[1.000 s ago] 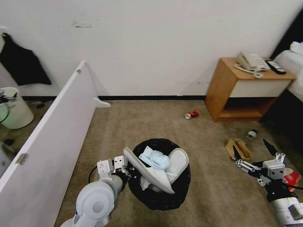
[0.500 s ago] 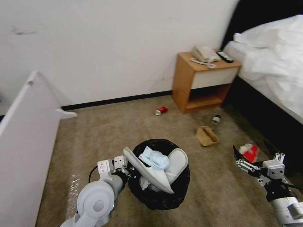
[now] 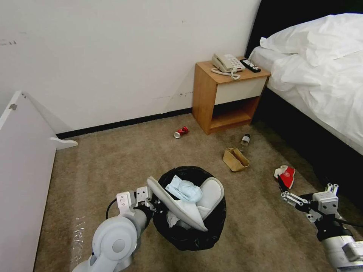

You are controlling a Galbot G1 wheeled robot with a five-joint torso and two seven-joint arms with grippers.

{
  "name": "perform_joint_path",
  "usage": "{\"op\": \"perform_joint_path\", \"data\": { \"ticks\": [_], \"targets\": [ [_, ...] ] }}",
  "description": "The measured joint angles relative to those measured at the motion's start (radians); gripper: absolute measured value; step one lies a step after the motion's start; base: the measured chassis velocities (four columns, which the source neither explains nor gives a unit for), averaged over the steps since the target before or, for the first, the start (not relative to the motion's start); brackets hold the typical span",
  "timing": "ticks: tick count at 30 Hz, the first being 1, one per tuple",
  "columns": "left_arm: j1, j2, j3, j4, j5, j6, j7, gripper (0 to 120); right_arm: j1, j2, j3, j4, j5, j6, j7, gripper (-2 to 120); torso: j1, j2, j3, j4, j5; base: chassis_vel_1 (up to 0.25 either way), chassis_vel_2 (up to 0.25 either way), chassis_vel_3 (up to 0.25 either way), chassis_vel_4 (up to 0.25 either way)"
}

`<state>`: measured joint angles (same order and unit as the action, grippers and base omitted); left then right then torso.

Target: Pick up the trash bin, then pick up the garbage from the floor and place it into the trash bin.

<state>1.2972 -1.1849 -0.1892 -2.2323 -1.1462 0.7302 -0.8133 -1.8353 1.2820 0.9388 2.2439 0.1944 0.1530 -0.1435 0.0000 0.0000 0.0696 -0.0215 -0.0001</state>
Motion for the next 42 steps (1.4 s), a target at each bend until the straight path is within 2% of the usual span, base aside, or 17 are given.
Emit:
{"op": "perform_joint_path", "data": {
  "ticks": [42],
  "targets": [
    [0.008,-0.009,-0.011,0.009,0.021,-0.012,0.014,0,0.02,0.004,-0.002,-0.008,0.024,-0.028,-0.006,100,0.0,0.0,0.0,0.0,0.0,0.0,0.0,0.0,0.0]
  ]
}}
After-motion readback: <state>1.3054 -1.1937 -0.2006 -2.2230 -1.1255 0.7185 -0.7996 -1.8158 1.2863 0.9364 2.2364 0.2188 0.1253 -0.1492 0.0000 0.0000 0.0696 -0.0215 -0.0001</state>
